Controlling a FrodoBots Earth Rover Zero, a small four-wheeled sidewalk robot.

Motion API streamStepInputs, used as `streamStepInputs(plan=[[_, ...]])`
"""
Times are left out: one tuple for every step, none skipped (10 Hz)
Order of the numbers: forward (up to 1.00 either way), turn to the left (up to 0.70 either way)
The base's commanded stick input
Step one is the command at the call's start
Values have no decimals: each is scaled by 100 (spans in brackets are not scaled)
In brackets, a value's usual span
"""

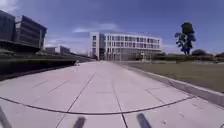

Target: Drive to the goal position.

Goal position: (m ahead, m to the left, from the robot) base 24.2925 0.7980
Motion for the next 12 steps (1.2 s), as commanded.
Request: streamStepInputs(plan=[[70, 0], [70, 0], [70, 0], [70, 0], [70, 0], [70, 0], [70, 0], [70, 0], [70, 0], [70, 0], [70, 0], [70, 0]])
